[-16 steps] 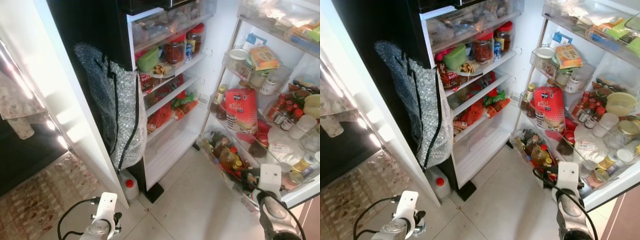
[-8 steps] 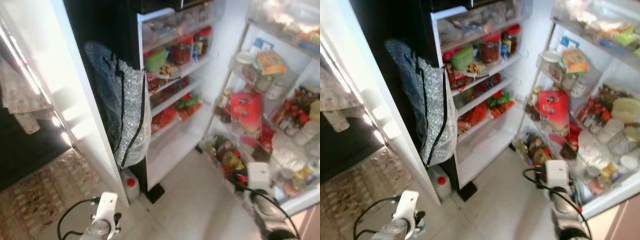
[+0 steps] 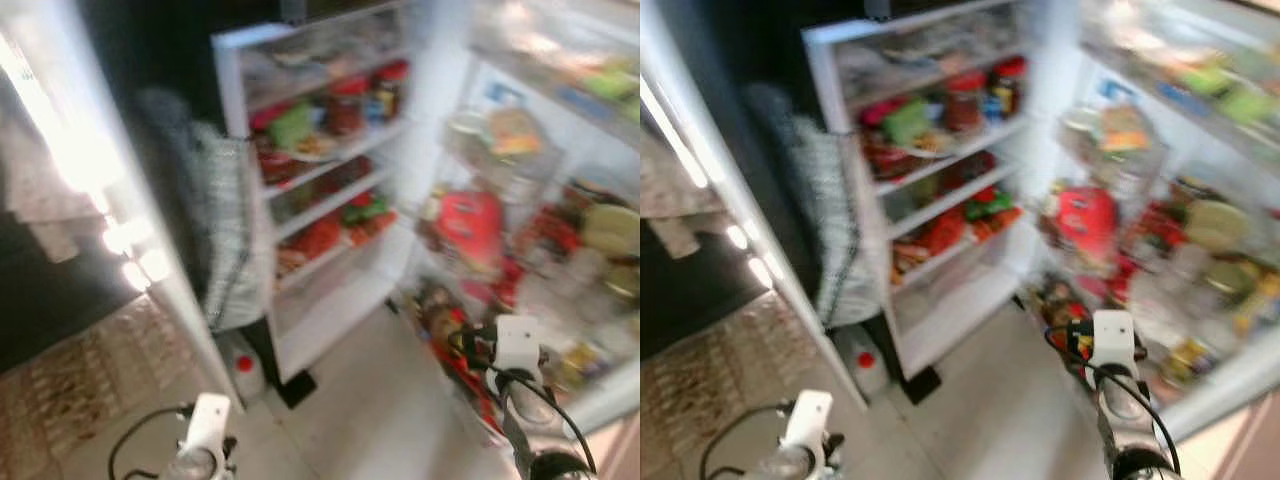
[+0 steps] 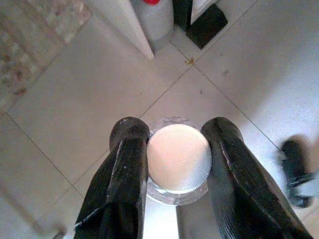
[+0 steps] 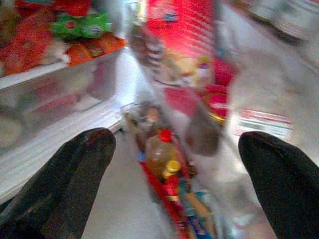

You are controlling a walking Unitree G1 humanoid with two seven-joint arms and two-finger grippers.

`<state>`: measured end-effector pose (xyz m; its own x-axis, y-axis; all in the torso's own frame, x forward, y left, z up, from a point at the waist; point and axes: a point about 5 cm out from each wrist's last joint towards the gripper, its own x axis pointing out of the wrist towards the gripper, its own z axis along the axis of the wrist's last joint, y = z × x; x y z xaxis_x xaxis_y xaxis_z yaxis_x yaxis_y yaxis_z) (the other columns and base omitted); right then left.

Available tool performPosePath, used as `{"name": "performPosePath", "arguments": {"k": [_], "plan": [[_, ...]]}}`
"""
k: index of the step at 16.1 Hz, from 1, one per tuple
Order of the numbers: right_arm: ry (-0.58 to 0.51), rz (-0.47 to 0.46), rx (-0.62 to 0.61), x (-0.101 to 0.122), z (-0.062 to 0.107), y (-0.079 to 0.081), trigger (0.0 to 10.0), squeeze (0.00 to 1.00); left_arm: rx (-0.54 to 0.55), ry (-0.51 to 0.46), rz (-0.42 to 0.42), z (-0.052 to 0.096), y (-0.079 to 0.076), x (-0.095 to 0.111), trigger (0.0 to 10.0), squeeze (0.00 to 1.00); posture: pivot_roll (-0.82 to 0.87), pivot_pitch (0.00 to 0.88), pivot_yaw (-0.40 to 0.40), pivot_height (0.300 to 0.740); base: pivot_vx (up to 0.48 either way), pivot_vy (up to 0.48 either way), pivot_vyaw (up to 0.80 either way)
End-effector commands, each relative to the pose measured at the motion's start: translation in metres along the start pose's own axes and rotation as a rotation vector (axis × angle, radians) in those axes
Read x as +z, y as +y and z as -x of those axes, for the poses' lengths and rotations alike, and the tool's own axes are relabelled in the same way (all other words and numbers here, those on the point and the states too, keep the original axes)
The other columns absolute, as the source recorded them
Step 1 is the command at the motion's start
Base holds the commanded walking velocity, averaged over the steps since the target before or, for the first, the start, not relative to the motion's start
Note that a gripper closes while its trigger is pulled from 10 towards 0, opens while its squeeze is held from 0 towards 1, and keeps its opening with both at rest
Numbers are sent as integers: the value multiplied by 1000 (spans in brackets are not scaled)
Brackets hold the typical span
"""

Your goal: Restocking fridge

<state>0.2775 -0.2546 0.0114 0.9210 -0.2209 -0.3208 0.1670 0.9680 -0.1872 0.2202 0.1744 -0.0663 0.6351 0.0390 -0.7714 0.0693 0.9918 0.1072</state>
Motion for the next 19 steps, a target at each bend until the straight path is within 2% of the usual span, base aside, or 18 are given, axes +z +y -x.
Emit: {"name": "performPosePath", "arguments": {"k": [1, 6, 9, 11, 14, 16, 17, 19], "plan": [[-38, -18, -33, 6, -1, -6, 10000, 0, -20, 2, -17, 0, -7, 0, 10000, 0, -201, 28, 9, 740, 0, 0, 0], [-164, -45, -94, 25, -3, -12, 10000, 0, -15, 6, -17, 0, -4, 0, 10000, 0, -209, 41, 14, 740, 0, 0, 0], [-173, -40, -108, 26, -3, -15, 10000, 0, -18, 4, -17, 0, -6, 1, 10000, 0, -208, 44, 14, 740, 0, 0, 0], [-163, -29, -132, 25, -3, -22, 10000, 0, -18, 6, -16, 0, -6, 1, 10000, 0, -210, 44, 14, 740, 0, 0, 0], [-119, -8, -205, 19, 1, -47, 10000, 0, -22, 5, -18, 0, -7, 1, 10000, 0, -213, 47, 15, 740, 0, 0, 0], [-103, 4, -232, 17, 3, -57, 10000, 0, -24, 6, -19, 0, -7, 1, 10000, 0, -215, 48, 16, 740, 0, 0, 0], [-81, 23, -283, 13, 7, -74, 10000, 0, -27, 9, -22, 0, -8, 0, 10000, 0, -218, 48, 16, 740, 0, 0, 0], [-53, 41, -327, 6, 15, -91, 10000, 0, -28, 12, -23, 0, -8, -1, 10000, 0, -218, 50, 18, 740, 0, 0, 0]]}}
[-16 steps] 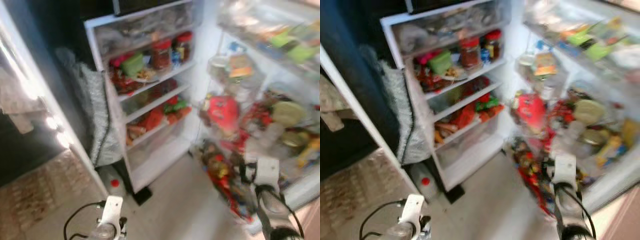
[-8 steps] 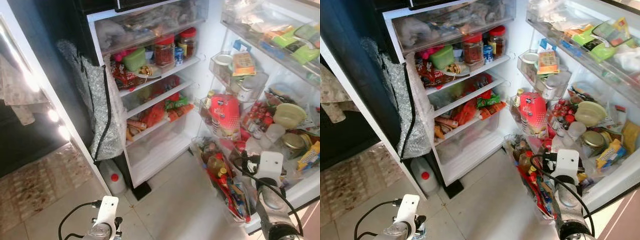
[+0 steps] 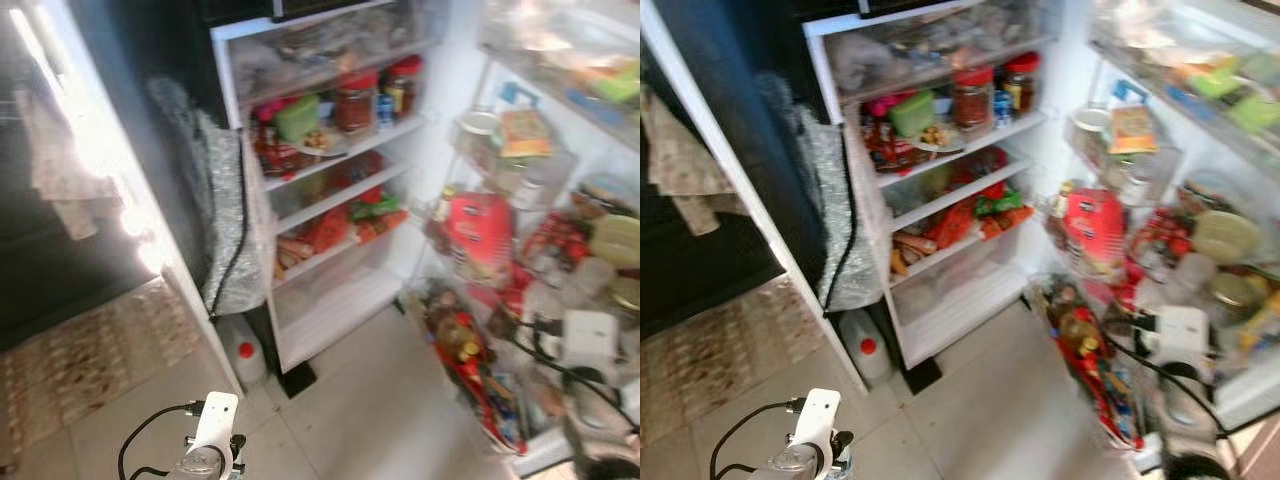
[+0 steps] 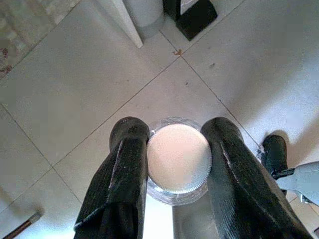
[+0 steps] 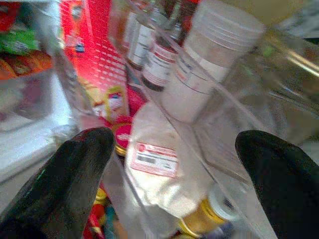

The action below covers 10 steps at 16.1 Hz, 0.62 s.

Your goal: Restocking fridge

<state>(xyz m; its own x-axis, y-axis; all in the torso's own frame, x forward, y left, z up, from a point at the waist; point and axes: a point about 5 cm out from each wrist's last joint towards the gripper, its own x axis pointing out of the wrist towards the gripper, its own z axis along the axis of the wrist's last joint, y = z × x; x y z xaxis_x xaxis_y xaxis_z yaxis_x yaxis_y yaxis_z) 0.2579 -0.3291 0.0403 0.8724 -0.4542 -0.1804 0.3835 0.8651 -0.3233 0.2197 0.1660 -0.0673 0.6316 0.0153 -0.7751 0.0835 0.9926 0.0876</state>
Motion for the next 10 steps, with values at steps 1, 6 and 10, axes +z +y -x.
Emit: {"name": "performPosePath", "arguments": {"k": [1, 6, 10], "plan": [[59, -7, -94, -12, 5, -24, 10000, 0, -5, 11, -26, 0, 0, -2, 10000, 0, -223, 49, 21, 740, 0, 0, 0], [99, 18, -138, -20, 9, -35, 10000, 0, -7, 13, -29, 0, 0, -3, 10000, 0, -225, 50, 22, 740, 0, 0, 0], [305, 21, -221, -59, 31, -42, 10000, 0, -10, 15, -39, 1, -1, -4, 10000, 0, -225, 49, 25, 740, 0, 0, 0]]}}
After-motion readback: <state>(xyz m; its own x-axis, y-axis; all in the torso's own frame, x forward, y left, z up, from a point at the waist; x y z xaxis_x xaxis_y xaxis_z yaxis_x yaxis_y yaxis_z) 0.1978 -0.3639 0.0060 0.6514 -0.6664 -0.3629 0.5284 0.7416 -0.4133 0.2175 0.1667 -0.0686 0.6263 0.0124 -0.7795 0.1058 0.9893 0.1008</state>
